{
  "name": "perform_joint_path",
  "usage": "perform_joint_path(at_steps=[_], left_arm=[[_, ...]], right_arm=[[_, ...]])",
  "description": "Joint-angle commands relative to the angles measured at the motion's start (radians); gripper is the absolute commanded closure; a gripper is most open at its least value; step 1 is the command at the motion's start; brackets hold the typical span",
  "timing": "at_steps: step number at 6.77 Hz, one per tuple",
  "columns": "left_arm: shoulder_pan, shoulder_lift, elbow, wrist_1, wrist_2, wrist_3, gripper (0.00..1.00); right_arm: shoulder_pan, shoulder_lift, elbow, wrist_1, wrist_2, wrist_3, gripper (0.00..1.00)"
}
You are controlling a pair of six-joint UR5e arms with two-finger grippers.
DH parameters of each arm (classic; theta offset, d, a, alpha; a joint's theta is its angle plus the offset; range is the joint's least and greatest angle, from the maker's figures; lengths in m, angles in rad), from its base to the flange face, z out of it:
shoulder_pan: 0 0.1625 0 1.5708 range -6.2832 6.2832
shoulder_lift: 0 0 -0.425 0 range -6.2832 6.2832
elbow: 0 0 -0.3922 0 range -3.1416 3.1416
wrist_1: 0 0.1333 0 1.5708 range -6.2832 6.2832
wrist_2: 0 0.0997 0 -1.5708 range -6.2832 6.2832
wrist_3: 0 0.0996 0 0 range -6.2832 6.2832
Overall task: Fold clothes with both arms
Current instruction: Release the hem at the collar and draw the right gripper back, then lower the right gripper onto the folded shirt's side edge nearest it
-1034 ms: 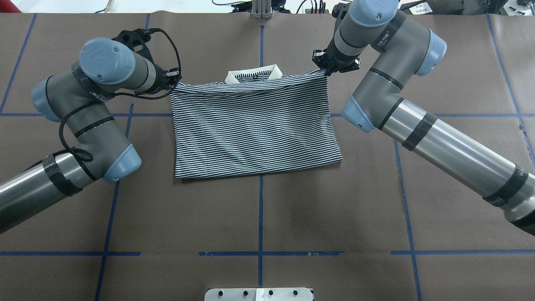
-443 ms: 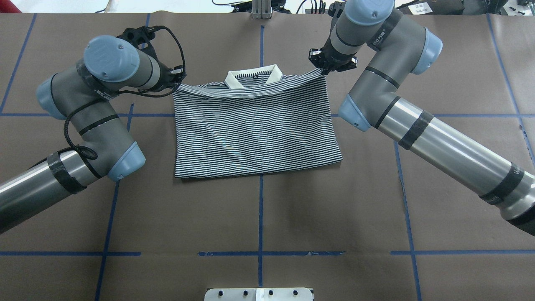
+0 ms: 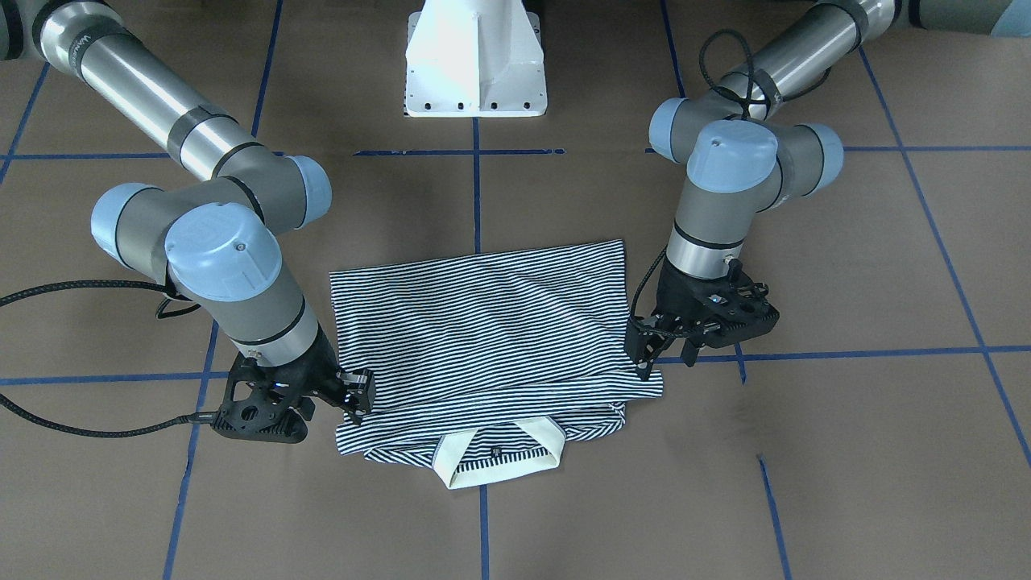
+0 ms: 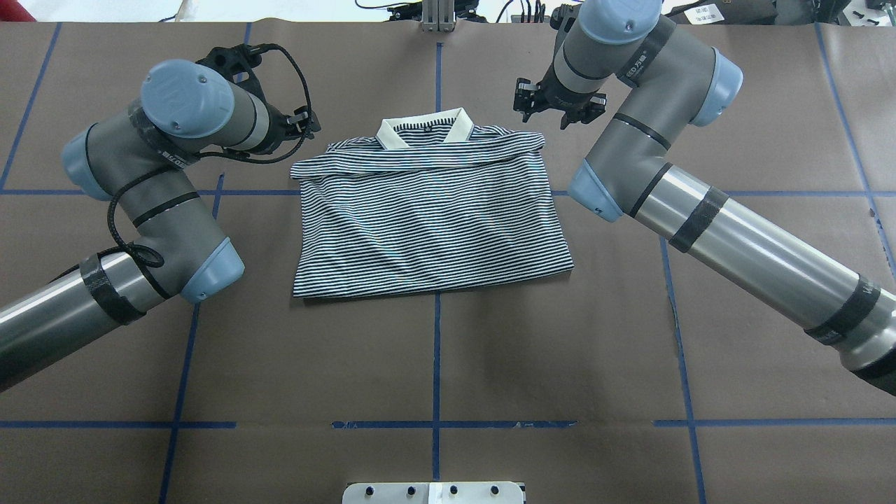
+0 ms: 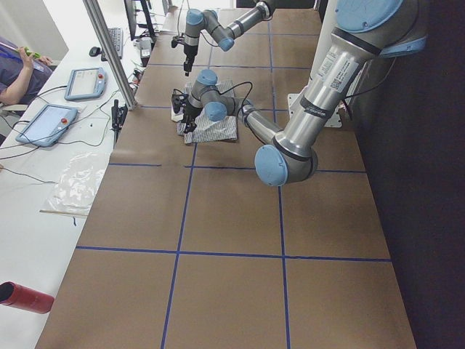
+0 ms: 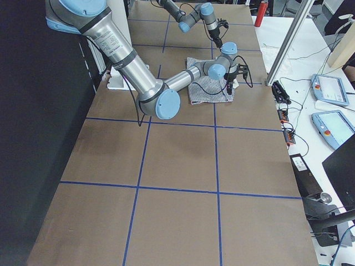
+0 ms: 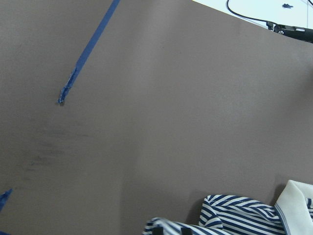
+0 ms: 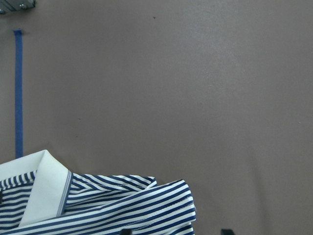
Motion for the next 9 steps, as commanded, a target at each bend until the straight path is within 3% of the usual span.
perform_joint_path(at_steps=[1, 2, 3, 5, 9], left_arm=[[-0.001, 0.002, -0.061, 0.013, -0.109, -0.01, 0.0], [0.001, 0.012, -0.122, 0.032, -0.114, -0.015, 0.0], [0.001, 0.014, -0.126, 0.035, -0.113, -0.015, 0.0], [0.002, 0.014, -0.126, 0.035, -0.109, -0.015, 0.0], [0.001, 0.017, -0.126, 0.033, -0.111, -0.015, 0.0]], right_arm=[[-0.058, -0.134, 0.18, -0.009, 0.026, 0.076, 0.0], [-0.112, -0.248, 0.29, -0.009, 0.017, 0.137, 0.0], [-0.146, -0.304, 0.331, -0.009, 0.002, 0.139, 0.0], [-0.187, -0.336, 0.348, -0.01, -0.003, 0.144, 0.01], [-0.22, -0.332, 0.34, -0.012, -0.004, 0.142, 0.13]])
